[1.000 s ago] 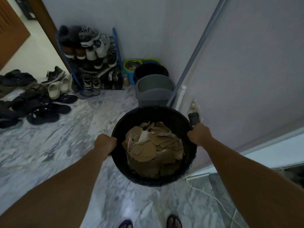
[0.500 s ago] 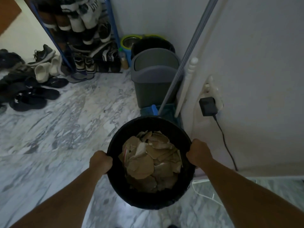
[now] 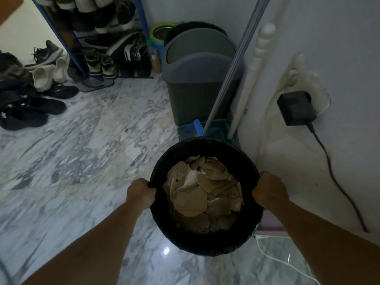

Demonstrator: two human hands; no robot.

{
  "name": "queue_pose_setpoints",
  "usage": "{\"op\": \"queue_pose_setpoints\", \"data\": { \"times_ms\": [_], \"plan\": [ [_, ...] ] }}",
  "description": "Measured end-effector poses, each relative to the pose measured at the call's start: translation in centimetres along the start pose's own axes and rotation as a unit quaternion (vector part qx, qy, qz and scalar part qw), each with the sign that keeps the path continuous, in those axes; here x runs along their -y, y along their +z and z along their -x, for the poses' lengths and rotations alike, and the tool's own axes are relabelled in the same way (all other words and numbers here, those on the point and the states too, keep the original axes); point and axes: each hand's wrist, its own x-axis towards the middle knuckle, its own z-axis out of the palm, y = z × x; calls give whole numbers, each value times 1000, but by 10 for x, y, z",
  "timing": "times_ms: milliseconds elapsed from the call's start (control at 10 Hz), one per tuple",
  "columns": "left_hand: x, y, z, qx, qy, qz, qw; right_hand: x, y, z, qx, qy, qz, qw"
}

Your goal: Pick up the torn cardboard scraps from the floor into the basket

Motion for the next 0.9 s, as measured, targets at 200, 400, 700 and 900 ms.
{"op": "queue_pose_setpoints", "data": {
  "times_ms": [200, 400, 700, 900],
  "plan": [
    [-12, 10, -14, -48, 6, 34, 998, -2, 11, -19, -27, -3, 4, 1000],
    [-3, 20, 2, -53, -8, 31, 998, -6, 10, -15, -13, 7, 13, 1000],
    [-8, 19, 35, -23, -20, 9, 999, -13, -10, 1, 32, -39, 27, 998],
    [-9, -16, 96, 19, -15, -36, 999, -7, -51, 48, 109, -52, 3, 993]
  ]
}}
